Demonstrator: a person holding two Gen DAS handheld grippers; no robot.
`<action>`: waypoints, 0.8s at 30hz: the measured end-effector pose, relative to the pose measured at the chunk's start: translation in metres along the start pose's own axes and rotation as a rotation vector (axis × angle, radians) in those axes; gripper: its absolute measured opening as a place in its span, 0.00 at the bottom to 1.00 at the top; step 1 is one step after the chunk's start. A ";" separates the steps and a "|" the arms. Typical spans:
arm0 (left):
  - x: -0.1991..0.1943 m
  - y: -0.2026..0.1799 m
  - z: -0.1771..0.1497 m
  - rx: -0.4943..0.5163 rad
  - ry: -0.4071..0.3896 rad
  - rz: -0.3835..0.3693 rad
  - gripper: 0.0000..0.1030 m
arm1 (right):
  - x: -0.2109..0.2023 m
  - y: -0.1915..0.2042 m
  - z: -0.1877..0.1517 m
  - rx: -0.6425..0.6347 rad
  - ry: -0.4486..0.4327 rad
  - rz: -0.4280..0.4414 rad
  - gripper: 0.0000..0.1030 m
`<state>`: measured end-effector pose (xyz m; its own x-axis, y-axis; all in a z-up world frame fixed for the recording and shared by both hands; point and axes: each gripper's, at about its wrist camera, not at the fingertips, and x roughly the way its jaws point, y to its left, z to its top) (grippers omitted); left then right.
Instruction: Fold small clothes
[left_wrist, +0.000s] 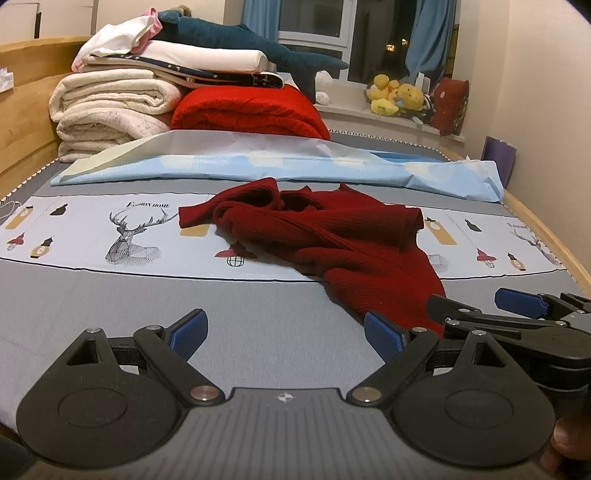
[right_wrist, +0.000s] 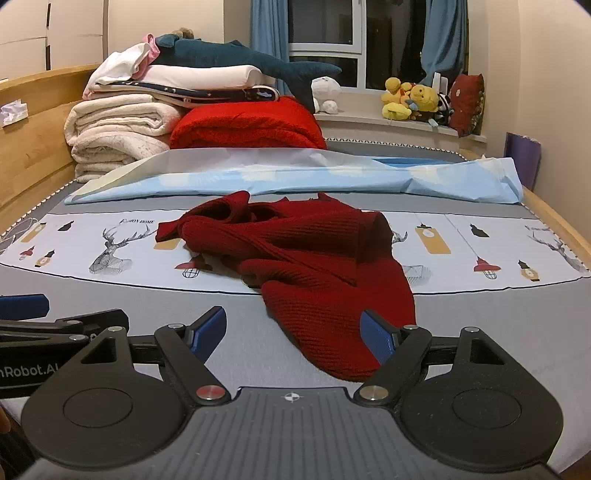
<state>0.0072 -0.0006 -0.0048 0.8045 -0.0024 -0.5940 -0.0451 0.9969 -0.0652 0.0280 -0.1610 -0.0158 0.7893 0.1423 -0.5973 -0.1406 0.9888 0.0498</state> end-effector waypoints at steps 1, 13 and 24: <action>0.001 0.000 0.000 -0.001 -0.001 -0.001 0.92 | 0.001 0.000 -0.001 -0.002 0.003 -0.002 0.79; 0.016 0.002 0.000 0.025 0.020 0.050 0.75 | 0.020 -0.015 -0.007 0.056 0.050 -0.001 0.79; 0.098 0.011 0.056 -0.023 0.141 -0.024 0.21 | 0.043 -0.065 0.006 0.189 0.045 0.058 0.26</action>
<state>0.1190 0.0145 -0.0190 0.7145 -0.0387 -0.6986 -0.0416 0.9944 -0.0976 0.0749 -0.2187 -0.0403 0.7552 0.2017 -0.6236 -0.0672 0.9703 0.2324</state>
